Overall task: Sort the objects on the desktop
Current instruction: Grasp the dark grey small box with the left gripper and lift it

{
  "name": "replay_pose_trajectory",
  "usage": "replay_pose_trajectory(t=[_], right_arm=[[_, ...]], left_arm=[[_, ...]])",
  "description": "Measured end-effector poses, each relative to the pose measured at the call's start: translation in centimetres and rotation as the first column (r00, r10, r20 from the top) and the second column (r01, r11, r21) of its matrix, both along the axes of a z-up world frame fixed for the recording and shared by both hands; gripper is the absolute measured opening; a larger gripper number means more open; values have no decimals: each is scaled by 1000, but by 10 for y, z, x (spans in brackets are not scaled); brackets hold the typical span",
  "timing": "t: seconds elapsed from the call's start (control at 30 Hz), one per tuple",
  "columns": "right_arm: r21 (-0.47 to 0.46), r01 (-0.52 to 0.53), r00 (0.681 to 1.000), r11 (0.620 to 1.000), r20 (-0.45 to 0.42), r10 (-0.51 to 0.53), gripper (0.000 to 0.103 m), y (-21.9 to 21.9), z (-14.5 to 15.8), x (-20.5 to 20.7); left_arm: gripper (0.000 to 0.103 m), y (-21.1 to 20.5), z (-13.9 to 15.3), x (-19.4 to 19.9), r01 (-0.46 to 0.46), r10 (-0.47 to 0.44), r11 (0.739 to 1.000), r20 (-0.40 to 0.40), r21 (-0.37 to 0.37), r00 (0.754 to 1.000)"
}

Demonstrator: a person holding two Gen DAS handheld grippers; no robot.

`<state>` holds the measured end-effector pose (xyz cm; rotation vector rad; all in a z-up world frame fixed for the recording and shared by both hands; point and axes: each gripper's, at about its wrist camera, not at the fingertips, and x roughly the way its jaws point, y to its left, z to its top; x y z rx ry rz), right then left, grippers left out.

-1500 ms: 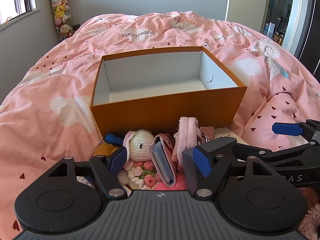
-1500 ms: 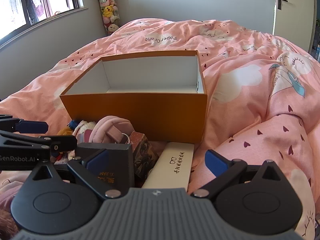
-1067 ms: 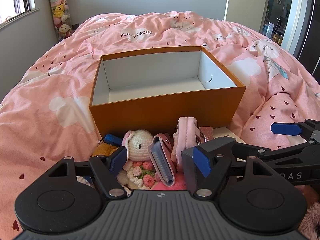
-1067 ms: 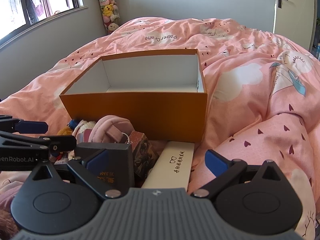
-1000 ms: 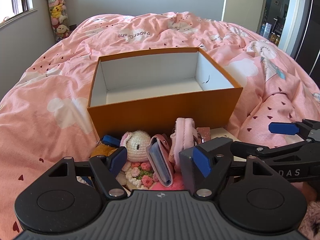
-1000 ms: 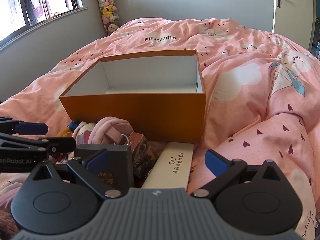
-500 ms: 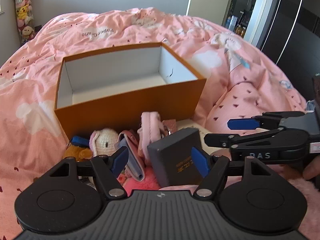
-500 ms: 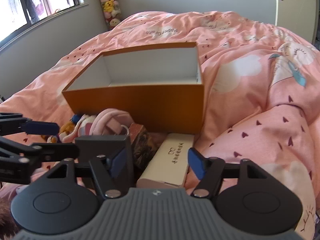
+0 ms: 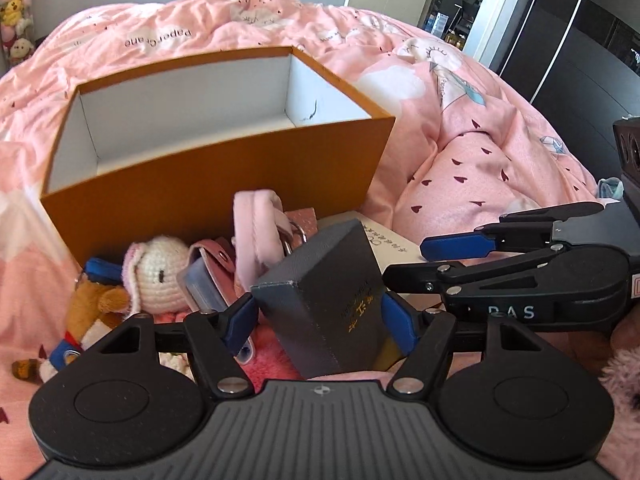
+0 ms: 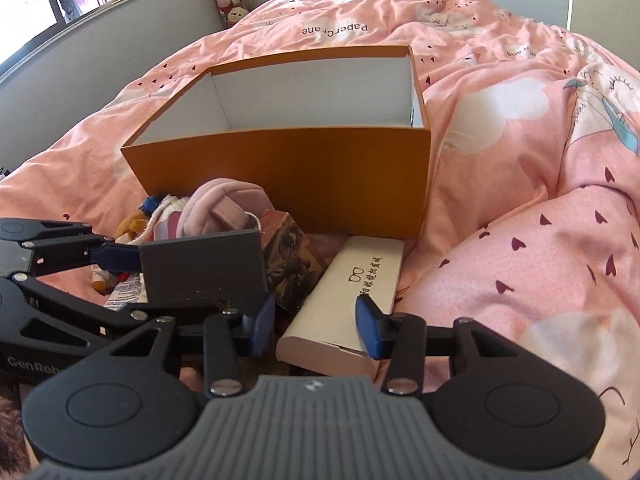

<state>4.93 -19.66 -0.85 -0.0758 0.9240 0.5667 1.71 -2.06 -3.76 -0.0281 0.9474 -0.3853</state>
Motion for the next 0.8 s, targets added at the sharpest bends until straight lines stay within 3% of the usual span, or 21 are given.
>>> replay_pose_trajectory(t=[0.03,0.2,0.33,0.4,0.6,0.8], right_arm=[[-7,4,1000,1000,-1,-4,49,0,-1,0],[-10,11,1000,1000,-10,-11,49,-1,-2,2],[23,46,998,999,-53,-44,49,-11,-1,14],[15,70,994,997,-83,-69,50,-14,-2,23],[49,130,967,990,-228,-116,51,-19,-21,53],[83,142,948,986,-298,-112,61,-20,-36,66]], left_arm=[[80,0,-2,1,1,-1,1000,-7,-4,1000],[61,-1,4,-5,8,-8,1000,31,-7,999],[52,1,12,-9,11,-10,1000,48,-27,999],[43,4,17,-10,8,-5,999,54,-47,999],[40,9,27,-12,-10,16,996,68,-85,998],[40,17,33,-8,-53,60,994,65,-94,996]])
